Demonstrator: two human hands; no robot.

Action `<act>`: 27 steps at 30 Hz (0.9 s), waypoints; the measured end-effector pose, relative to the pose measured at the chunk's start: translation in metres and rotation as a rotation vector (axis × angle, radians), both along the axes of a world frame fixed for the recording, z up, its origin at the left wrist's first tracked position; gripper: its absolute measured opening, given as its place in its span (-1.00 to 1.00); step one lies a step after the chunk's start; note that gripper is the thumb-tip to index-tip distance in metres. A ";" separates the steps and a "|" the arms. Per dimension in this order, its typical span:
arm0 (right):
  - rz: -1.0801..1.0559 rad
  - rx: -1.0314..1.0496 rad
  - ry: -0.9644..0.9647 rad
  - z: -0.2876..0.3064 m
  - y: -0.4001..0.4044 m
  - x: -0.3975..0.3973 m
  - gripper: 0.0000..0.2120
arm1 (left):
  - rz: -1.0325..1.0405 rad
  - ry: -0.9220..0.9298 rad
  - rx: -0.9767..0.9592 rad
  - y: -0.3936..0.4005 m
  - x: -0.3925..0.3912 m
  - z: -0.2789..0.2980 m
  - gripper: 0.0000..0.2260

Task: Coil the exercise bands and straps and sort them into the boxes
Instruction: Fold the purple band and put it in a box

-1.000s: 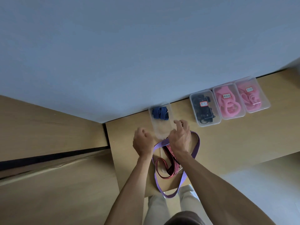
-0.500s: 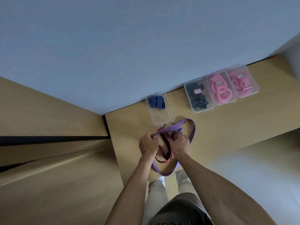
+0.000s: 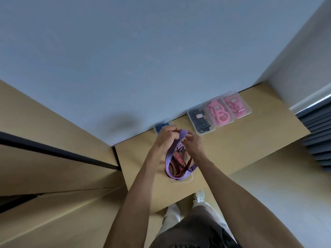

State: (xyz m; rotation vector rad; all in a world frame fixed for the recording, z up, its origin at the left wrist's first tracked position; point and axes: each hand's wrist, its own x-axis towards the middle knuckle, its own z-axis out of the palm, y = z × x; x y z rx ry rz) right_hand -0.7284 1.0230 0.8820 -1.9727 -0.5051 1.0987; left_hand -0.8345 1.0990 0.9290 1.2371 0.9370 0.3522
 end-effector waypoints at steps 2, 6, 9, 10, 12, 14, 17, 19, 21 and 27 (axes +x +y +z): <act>-0.010 0.047 -0.005 0.018 0.006 0.004 -0.78 | -0.023 -0.077 -0.009 0.001 0.008 0.027 -0.70; -0.015 0.122 0.089 0.052 0.013 0.020 -0.81 | -0.088 -0.121 0.083 0.002 0.017 0.069 -0.70; -0.284 0.265 0.638 0.085 0.015 0.041 -0.78 | -0.085 -0.045 0.137 -0.010 0.020 0.078 -0.71; -0.344 0.326 0.781 0.093 0.016 0.049 -0.76 | -0.084 -0.015 0.141 -0.015 0.020 0.075 -0.72; -0.295 0.391 0.846 0.108 0.017 0.064 -0.72 | -0.110 0.041 0.124 -0.032 0.022 0.068 -0.73; -0.119 0.382 0.701 0.122 0.013 0.072 -0.85 | -0.071 0.110 0.040 -0.046 0.028 0.056 -0.70; 0.065 0.370 0.580 0.130 0.002 0.079 -0.91 | 0.290 0.074 -0.219 -0.053 0.043 0.044 -0.76; 0.143 0.298 0.472 0.128 -0.008 0.081 -0.82 | 0.502 -0.173 -0.426 -0.054 0.052 0.047 -0.62; 0.254 0.221 0.308 0.125 -0.019 0.079 -0.74 | 0.634 -0.295 -0.459 -0.051 0.058 0.052 -0.69; 0.356 0.161 -0.125 0.117 -0.034 0.080 -0.81 | 0.497 0.105 0.023 -0.054 0.066 0.066 -0.74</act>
